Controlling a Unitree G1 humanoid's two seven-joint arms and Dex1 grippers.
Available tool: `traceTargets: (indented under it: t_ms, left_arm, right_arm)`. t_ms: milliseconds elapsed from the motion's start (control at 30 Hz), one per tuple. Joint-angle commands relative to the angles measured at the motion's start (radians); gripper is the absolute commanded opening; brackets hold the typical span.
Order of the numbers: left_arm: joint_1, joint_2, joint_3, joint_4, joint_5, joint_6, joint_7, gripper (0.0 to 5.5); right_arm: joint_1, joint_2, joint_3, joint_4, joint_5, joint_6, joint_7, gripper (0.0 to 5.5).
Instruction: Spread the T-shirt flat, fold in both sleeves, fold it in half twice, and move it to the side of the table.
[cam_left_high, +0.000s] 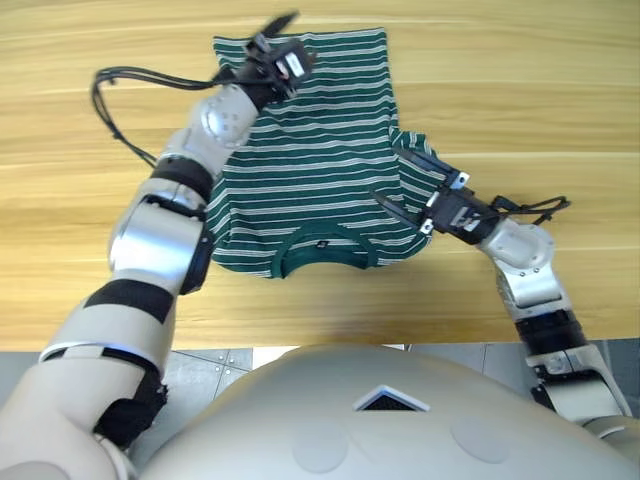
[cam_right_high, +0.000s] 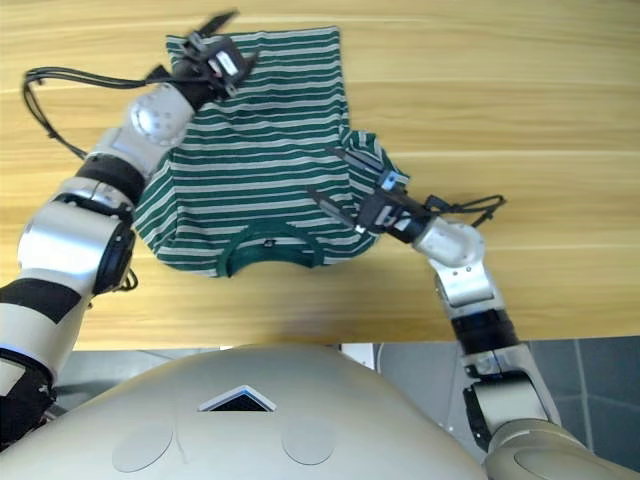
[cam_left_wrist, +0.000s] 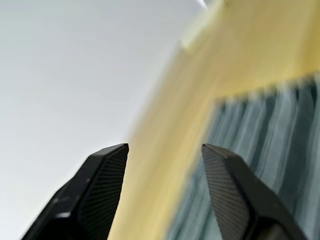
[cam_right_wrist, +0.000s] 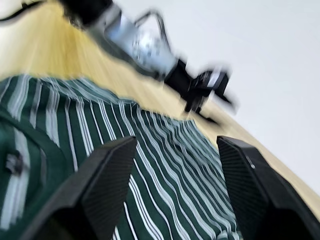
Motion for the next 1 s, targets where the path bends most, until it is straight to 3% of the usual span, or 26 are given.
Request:
traceTargets:
  t_ms: [33, 167, 400, 733, 1000]
  left_arm:
    - [0.364, 0.223, 0.185, -0.433, -0.111, -0.029, 0.003, 2.72]
    - [0.844, 0.312, 0.392, -0.834, -0.303, 0.036, -0.06, 2.72]
    - [1.277, 0.356, 0.461, -1.065, -0.145, 0.068, -0.112, 2.72]
    - [1.407, 0.28, 0.455, -1.185, -0.044, 0.2, -0.116, 2.72]
    - [1.414, 0.275, 0.454, -1.195, 0.003, 0.255, -0.116, 2.72]
  right_arm:
    - [-0.104, 0.052, -0.037, 0.122, -0.253, 0.003, -0.227, 2.96]
    - [-0.261, 0.071, -0.007, 0.225, -0.457, 0.022, -0.386, 2.96]
    - [-0.5, 0.112, 0.17, 0.407, -0.684, 0.021, -0.413, 2.96]
    - [-0.67, 0.17, 0.254, 0.86, -0.733, 0.04, -0.522, 2.96]
    - [-0.68, 0.145, 0.272, 0.953, -0.724, 0.006, -0.55, 2.96]
